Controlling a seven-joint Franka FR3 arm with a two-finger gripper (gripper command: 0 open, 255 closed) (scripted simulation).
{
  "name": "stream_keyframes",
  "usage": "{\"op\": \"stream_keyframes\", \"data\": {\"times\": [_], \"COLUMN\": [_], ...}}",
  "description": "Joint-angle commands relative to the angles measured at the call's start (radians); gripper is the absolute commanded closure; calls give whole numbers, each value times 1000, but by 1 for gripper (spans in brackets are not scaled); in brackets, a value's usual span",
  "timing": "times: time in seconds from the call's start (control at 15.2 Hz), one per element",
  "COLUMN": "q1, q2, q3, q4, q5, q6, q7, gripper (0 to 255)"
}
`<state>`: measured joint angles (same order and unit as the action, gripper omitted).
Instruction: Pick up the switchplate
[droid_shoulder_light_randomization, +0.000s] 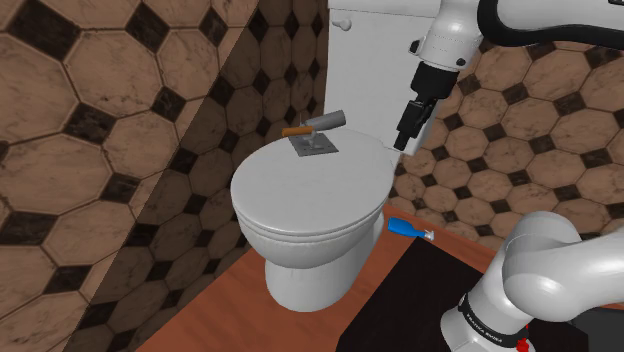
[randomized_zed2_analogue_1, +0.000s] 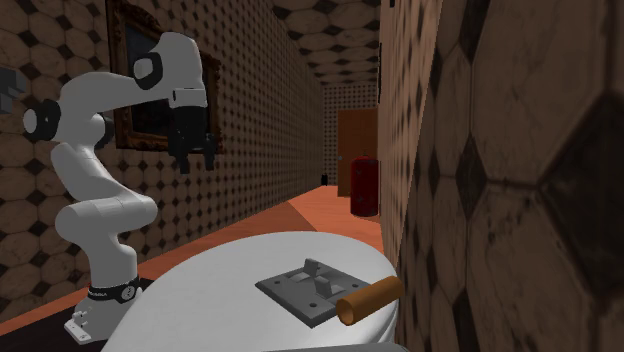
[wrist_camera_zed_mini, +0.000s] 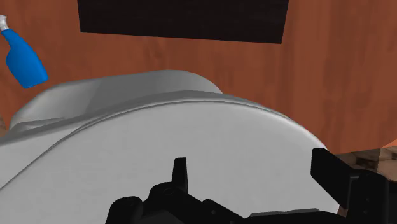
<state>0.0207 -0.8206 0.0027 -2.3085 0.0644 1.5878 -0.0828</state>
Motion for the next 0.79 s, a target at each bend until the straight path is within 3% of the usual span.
{"op": "stream_keyframes", "data": {"times": [0.0,0.73], "q1": [0,-3], "q2": [0,416], "q3": [0,-49], "q4": [0,187], "q5": [0,-59], "q6": [0,191], "q7": [0,-122], "gripper": [0,0]}}
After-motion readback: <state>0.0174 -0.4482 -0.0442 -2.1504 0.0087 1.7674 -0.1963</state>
